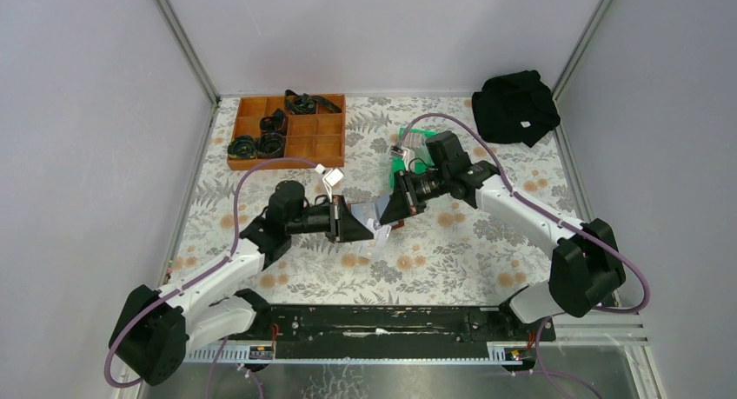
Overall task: Put the credit cards into the card holder
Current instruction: Pick up the credit card from the storage box.
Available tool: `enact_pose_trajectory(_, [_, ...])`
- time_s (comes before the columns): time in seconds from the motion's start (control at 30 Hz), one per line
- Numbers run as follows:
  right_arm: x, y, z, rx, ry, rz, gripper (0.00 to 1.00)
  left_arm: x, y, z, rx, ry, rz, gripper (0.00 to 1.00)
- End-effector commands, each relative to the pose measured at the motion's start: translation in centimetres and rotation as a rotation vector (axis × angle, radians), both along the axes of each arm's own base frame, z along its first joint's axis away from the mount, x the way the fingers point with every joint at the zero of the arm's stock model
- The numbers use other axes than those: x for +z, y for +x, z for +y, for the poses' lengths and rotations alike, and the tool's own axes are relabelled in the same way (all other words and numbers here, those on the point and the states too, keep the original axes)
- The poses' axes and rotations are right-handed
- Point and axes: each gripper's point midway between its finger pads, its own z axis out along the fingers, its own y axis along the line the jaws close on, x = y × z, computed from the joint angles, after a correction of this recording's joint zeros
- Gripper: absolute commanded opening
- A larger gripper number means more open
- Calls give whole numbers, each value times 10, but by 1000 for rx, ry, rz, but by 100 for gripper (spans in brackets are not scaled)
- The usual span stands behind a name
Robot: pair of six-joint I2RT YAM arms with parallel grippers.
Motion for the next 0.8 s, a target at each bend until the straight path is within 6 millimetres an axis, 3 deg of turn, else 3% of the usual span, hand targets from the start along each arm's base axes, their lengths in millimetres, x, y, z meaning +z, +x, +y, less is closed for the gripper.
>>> enact_pose_trajectory(0.0, [9, 3, -1, 11, 36, -17, 0, 6, -3, 0, -23, -29, -27, 10])
enact_pose_trajectory(0.07, [8, 4, -1, 10, 37, -15, 0, 5, -2, 0, -23, -27, -23, 0])
enact_pose_trajectory(0.17, [5, 8, 0, -4, 32, -12, 2, 1, -1, 0, -17, -21, -12, 0])
enact_pose_trajectory(0.3, [-5, 25, -2, -73, -33, -45, 32, -15, 12, 4, 62, 52, 3, 0])
enact_pose_trajectory(0.4, [-13, 36, -4, -113, -84, -71, 43, -30, 27, 11, 161, 119, 18, 0])
enact_pose_trajectory(0.67, [-26, 75, -9, -247, -207, -163, 48, -73, 70, 29, 417, 274, 86, 0])
enact_pose_trajectory(0.77, [-33, 90, -12, -285, -263, -188, 41, -83, 88, 29, 475, 311, 109, 0])
